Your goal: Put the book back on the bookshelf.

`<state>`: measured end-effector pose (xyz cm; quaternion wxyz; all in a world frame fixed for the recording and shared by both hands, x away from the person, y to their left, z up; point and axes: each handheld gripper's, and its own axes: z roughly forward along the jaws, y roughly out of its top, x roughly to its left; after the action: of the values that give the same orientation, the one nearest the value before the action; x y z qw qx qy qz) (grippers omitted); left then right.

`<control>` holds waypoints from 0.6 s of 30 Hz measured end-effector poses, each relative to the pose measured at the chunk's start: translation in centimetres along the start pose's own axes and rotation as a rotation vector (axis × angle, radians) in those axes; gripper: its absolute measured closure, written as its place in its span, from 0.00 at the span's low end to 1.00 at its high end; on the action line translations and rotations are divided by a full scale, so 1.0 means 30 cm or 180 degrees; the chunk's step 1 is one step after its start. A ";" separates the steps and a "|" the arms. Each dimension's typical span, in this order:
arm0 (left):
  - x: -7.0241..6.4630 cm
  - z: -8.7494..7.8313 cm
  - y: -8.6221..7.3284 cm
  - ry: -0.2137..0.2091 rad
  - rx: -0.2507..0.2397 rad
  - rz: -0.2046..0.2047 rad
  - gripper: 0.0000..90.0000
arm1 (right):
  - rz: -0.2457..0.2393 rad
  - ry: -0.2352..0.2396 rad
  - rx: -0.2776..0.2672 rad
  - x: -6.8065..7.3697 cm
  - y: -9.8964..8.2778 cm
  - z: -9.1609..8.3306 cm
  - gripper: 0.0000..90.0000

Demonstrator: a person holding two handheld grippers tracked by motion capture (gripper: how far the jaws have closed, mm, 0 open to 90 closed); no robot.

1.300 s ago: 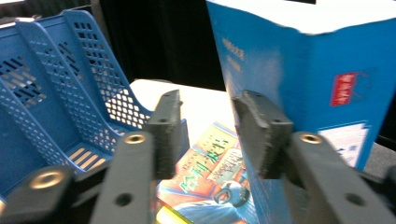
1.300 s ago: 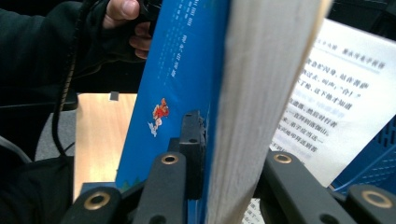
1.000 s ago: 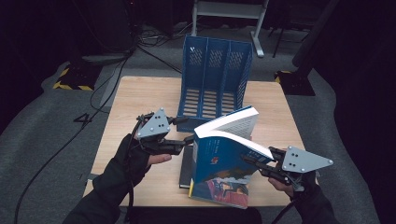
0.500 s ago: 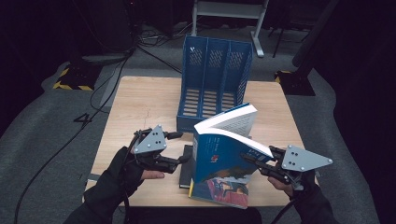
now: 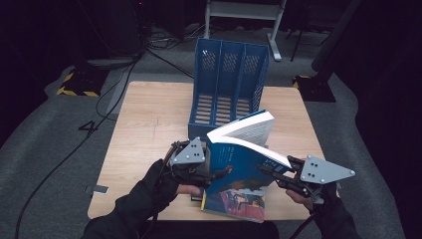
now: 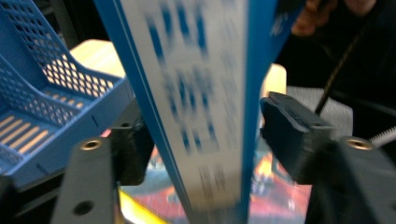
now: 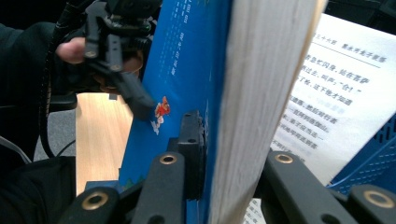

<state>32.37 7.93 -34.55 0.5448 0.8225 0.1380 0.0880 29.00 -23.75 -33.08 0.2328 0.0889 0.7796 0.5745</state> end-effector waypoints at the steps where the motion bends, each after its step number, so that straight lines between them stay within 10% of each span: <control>1: 0.006 0.004 0.011 -0.0020 -0.0038 -0.0024 0.43 | 0.0027 -0.0037 -0.0007 -0.003 -0.002 -0.006 0.82; 18: 0.012 0.004 0.170 -0.0162 -0.0163 0.0221 0.48 | 0.0172 -0.0127 -0.0037 -0.008 -0.036 -0.059 0.77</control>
<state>33.41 6.06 -29.92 0.5657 0.8145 0.0931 0.0893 28.52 -25.70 -33.62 0.2332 0.1200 0.7688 0.5833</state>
